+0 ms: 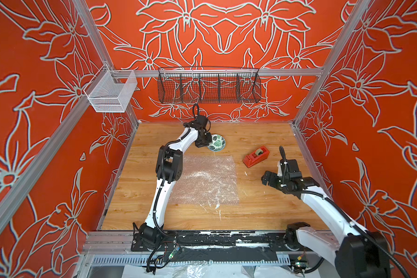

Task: Wrap bowls in bubble wrap
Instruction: Pick up the bowl from the center of the board.

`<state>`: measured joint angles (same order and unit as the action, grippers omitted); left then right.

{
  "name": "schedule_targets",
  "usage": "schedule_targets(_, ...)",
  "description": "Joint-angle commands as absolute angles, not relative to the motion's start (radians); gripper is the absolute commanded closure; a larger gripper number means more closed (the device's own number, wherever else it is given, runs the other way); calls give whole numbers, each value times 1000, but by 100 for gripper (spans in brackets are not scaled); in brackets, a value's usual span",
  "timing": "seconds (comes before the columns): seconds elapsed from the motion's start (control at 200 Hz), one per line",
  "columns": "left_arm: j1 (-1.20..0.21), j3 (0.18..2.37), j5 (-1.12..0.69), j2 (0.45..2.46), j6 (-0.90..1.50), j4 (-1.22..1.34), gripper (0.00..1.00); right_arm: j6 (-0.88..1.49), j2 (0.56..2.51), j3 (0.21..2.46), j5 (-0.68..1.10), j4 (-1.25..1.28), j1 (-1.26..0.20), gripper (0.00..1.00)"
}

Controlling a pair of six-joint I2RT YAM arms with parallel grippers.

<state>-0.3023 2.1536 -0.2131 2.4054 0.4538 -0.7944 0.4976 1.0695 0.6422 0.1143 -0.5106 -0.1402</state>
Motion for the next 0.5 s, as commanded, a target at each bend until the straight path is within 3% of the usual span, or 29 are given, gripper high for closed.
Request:
schedule_targets(0.0,-307,2038,-243,2188,440,-795,100,493,1089,694,167,-505,-146,3)
schedule_targets(0.17,-309,1683,-263,1932,441,-726,100,494,1119,722,178,-486,-146,3)
schedule_targets(0.295,-310,1439,-273,1767,459,-662,100,455,1173,751,281,-485,-153,3)
schedule_targets(0.495,-316,1170,-294,1594,484,-582,100,472,1207,768,250,-498,-289,3)
